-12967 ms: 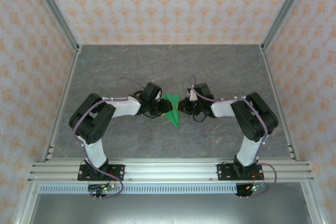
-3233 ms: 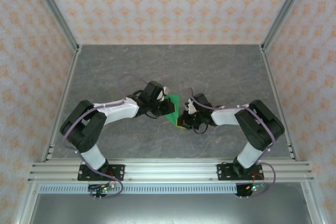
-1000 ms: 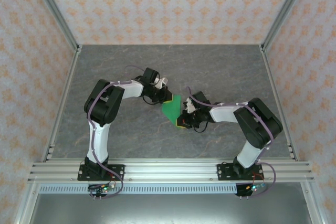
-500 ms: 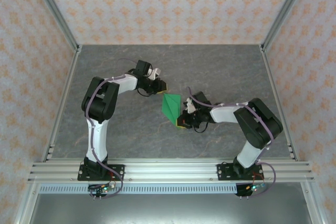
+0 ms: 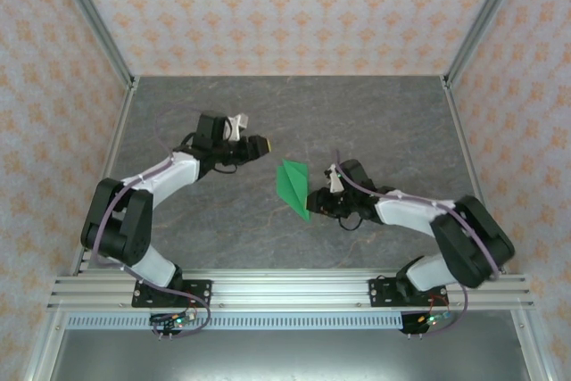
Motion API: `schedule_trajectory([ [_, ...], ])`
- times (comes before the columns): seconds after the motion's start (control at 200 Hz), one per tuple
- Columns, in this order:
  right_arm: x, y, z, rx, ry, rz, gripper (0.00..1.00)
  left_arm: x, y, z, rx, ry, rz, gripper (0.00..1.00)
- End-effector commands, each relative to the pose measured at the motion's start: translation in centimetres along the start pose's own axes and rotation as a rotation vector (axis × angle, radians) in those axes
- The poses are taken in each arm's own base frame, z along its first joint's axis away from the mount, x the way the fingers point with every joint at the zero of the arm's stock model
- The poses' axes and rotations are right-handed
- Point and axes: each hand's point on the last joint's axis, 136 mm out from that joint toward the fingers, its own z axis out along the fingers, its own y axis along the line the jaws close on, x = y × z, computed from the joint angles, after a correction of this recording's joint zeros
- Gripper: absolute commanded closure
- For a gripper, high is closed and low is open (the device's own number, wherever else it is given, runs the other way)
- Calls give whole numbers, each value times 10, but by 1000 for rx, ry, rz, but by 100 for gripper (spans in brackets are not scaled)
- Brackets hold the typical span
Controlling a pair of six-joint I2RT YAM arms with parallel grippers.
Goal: Fold a paper plane with a square sheet of paper (fold left side to right side)
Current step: Turn over the paper at the center of the table.
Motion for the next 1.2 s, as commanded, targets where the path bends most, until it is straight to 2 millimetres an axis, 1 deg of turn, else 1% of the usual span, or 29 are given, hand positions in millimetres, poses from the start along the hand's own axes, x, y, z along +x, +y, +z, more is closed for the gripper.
schedule_trajectory([
  [0.0, -32, 8, -29, 53, -194, -65, 55, 22, -1, 16, -11, -8, -27, 47],
  [0.055, -36, 10, -39, 76, -226, -81, 51, 31, -3, 24, -25, 4, -16, 47],
  [0.075, -37, 15, -47, 68, -244, -93, 51, 33, -3, 27, -32, 9, -14, 47],
  [0.195, -34, 22, -67, 53, -285, -93, 50, 37, 3, 45, -48, 37, -29, 48],
  [0.33, -23, 21, -80, 22, -314, -63, 49, 40, -7, 69, -9, 85, -26, 48],
  [0.4, -20, 18, -86, 24, -333, -50, 49, 45, -6, 81, -15, 113, -24, 48],
  [0.55, -12, 18, -97, 17, -340, -41, 48, 41, -7, 99, 5, 131, -33, 51],
  [0.601, -9, 19, -99, 11, -336, -36, 48, 41, -8, 103, 12, 136, -36, 55],
  [0.636, -8, 19, -101, 7, -336, -29, 48, 38, -13, 104, 25, 134, -30, 59],
  [0.651, -7, 19, -102, 5, -336, -25, 48, 42, -5, 110, 12, 149, -40, 60],
  [0.661, -7, 19, -102, 3, -337, -23, 48, 43, -4, 112, 12, 154, -42, 62],
  [0.726, -4, 19, -105, -4, -341, -6, 44, 42, -7, 117, 25, 160, -43, 70],
  [0.761, -3, 20, -107, -8, -344, 0, 40, 42, -9, 119, 35, 159, -42, 74],
  [0.841, -3, 21, -110, -21, -349, 26, 28, 37, -17, 116, 56, 144, -30, 83],
  [0.911, -3, 25, -111, -52, -337, 40, 15, 30, -28, 108, 70, 128, -11, 88],
  [0.941, -5, 28, -112, -71, -334, 43, 9, 30, -27, 107, 66, 128, -11, 89],
  [0.946, -5, 29, -112, -75, -334, 43, 8, 26, -34, 103, 77, 117, -2, 89],
  [0.956, -5, 29, -112, -81, -334, 45, 6, 23, -40, 99, 88, 107, 6, 89],
  [0.986, -8, 33, -113, -108, -336, 47, 0, 19, -47, 92, 99, 92, 17, 90],
  [1.046, -14, 42, -118, -170, -347, 48, 0, 11, -62, 77, 121, 64, 32, 91],
  [1.136, -28, 56, -128, -284, -373, 52, 0, -4, -85, 47, 146, 1, 58, 92],
  [1.196, -38, 68, -135, -381, -379, 50, 0, -13, -97, 27, 159, -42, 71, 92],
])
